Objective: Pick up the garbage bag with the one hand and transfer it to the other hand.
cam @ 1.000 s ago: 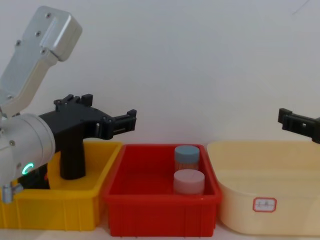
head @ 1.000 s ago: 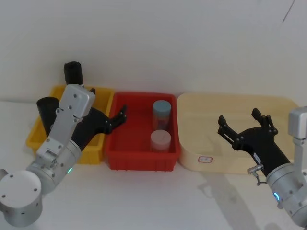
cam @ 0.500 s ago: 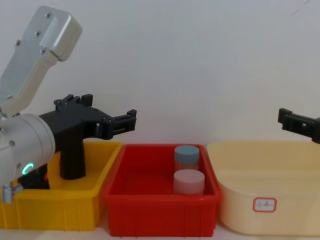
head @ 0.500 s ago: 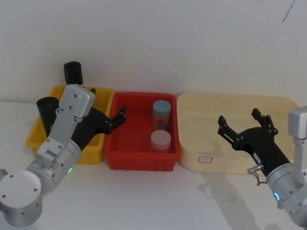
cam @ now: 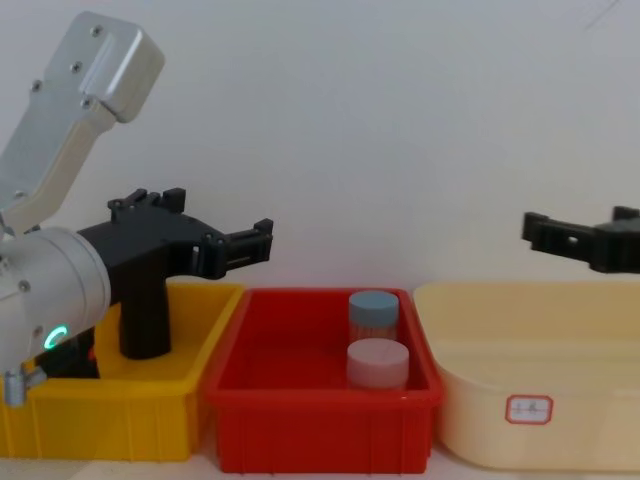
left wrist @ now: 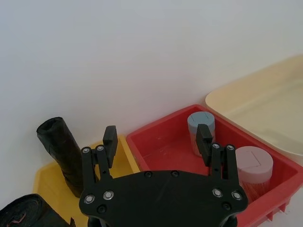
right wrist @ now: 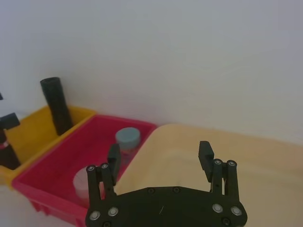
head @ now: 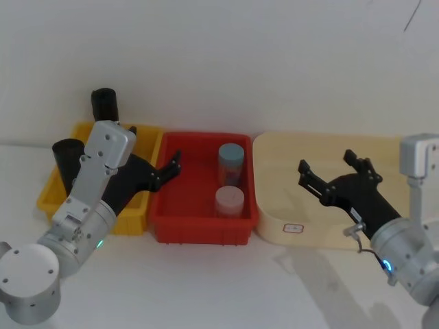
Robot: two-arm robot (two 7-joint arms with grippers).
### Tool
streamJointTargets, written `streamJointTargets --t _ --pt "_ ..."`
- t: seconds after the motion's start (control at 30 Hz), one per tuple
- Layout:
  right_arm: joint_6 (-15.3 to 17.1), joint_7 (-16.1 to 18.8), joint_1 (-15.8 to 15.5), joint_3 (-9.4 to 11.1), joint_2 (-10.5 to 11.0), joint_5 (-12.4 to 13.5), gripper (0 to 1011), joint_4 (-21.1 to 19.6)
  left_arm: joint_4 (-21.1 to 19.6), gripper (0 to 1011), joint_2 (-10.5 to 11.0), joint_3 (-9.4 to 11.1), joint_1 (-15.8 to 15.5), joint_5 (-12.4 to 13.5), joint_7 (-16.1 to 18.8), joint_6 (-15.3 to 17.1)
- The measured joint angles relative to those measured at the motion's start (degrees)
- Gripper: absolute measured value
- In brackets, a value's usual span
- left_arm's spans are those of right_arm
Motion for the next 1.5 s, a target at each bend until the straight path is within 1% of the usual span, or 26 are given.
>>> streamJointTargets --t 0.07,0.17,0.27,0.3,0.33,0.37,0.4,0.47,0.5,0.53,0.63,0.73,0.8,0.83,0.93,1.27,1.5 --pt "1.44 0.53 1.08 -0.31 -0.24 0.5 1001 0.3 0.0 1000 0.0 0.0 0.0 0.0 0.0 0.0" --pt "5.49 1.59 3.8 -1.39 -1.01 1.68 1001 1.32 0.0 1000 0.0 0.0 0.0 0.0 0.0 0.0" --pt "7.84 2.14 5.67 -2.24 -1.6 2.24 1001 2.15 0.0 1001 0.0 0.0 0.0 0.0 0.0 0.0" --pt "9.57 2.56 7.2 -2.98 -2.09 2.58 1001 2.99 0.0 1000 0.0 0.0 0.0 0.0 0.0 0.0" --pt "10.08 2.69 7.85 -3.34 -2.31 2.68 1002 3.36 0.0 1000 0.0 0.0 0.0 0.0 0.0 0.0" --pt "11.75 3.13 9.37 -4.17 -2.82 2.97 1001 4.2 0.0 1000 0.0 0.0 0.0 0.0 0.0 0.0" --pt "11.75 3.13 9.37 -4.17 -2.82 2.97 1001 4.2 0.0 1000 0.0 0.0 0.0 0.0 0.0 0.0" --pt "14.47 4.02 12.13 -5.54 -3.69 3.41 1001 5.85 0.0 1000 0.0 0.0 0.0 0.0 0.0 0.0" --pt "14.47 4.02 12.13 -5.54 -3.69 3.41 1001 5.85 0.0 1001 0.0 0.0 0.0 0.0 0.0 0.0" --pt "15.05 4.22 12.73 -6.03 -3.88 3.5 1002 6.38 0.0 1001 0.0 0.0 0.0 0.0 0.0 0.0" --pt "17.57 5.48 15.6 -7.67 -4.6 3.89 1001 8.46 0.0 1000 0.0 0.0 0.0 0.0 0.0 0.0" --pt "18.81 6.38 17.34 -8.72 -4.99 4.11 1001 9.84 0.0 1001 0.0 0.0 0.0 0.0 0.0 0.0" --pt "19.92 7.45 19.37 -9.9 -5.37 4.32 1001 11.65 0.0 1000 0.0 0.0 0.0 0.0 0.0 0.0" --pt "19.92 7.45 19.37 -9.9 -5.37 4.32 1001 11.65 0.0 1000 0.0 0.0 0.0 0.0 0.01 0.0" --pt "20.87 8.79 21.35 -11.16 -5.65 4.55 1001 13.7 0.0 1001 0.0 0.0 0.0 0.0 0.0 0.0" --pt "21.62 11.5 24.59 -13.8 -5.48 4.61 1002 17.69 0.0 1001 0.0 0.0 0.0 0.0 0.0 0.0" --pt "21.6 12.9 25.55 -15.22 -4.87 4.57 1001 19.61 0.0 1000 0.0 0.0 0.0 0.0 0.0 0.0"
